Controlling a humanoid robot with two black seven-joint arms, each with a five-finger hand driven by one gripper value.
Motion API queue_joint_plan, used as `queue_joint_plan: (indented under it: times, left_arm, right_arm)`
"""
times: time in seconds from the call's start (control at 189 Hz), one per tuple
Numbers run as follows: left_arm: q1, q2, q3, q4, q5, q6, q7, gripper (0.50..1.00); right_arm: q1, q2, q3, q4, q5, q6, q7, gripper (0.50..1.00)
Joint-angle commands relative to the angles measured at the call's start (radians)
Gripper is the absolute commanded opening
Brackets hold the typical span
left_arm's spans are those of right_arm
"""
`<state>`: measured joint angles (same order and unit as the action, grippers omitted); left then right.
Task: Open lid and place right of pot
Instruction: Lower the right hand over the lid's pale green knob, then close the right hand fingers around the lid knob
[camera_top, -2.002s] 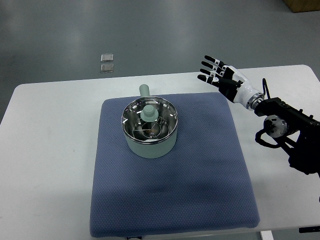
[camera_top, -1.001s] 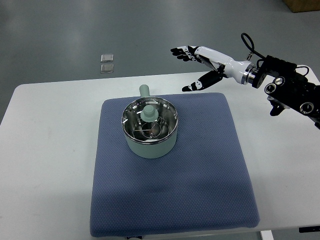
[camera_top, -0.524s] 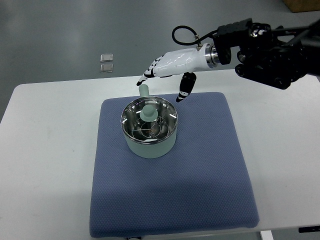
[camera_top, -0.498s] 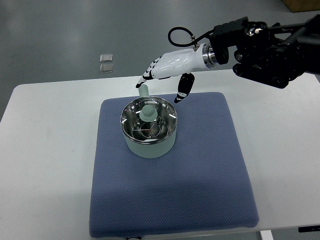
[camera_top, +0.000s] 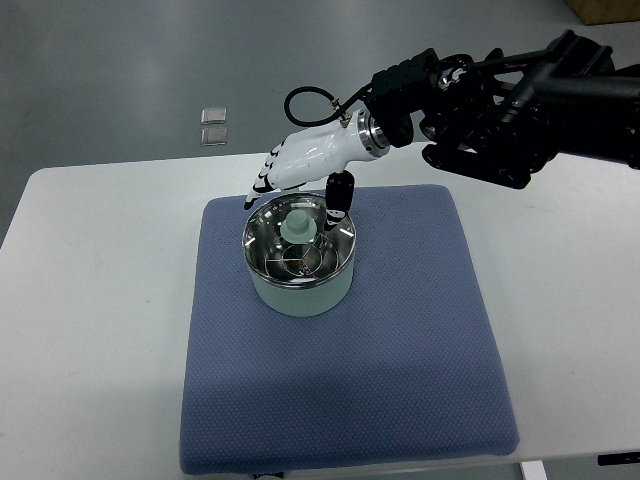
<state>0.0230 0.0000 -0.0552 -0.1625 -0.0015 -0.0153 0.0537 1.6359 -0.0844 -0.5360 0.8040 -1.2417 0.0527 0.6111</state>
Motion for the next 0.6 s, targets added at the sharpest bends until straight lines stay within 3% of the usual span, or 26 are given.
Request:
queue_joint_plan:
  times: [0.0,0.275,0.334,0.387,0.392,0.593]
  left_arm:
    - [0.000,0.000,0.000,0.000,0.000,0.000,0.000,1.000]
    - [0.000,0.000,0.000,0.000,0.000,-0.002,0.000,1.000]
    - [0.000,0.000,0.000,0.000,0.000,0.000,0.000,1.000]
    - [0.000,0.000,0.000,0.000,0.000,0.000,0.000,1.000]
    - [0.000,0.000,-0.002,0.000,0.000,-0.002,0.000,1.000]
    - [0.000,0.000,-0.002,0.000,0.000,-0.002,0.000,1.000]
  right_arm:
    - [-0.010,-0.003,0.002,-0.006,0.007,-0.002,0.000,0.924]
    - [-0.038,0.002,0.004,-0.025,0.008,-0.004,0.000,0.909]
    - [-0.048,0.005,0.005,-0.037,0.011,-0.005,0.000,0.870]
    - [-0.048,0.005,0.005,-0.037,0.011,-0.005,0.000,0.870]
    - [-0.050,0.006,0.005,-0.042,0.013,-0.005,0.000,0.830]
    - [-0.050,0.011,0.004,-0.043,0.013,-0.005,0.000,0.797]
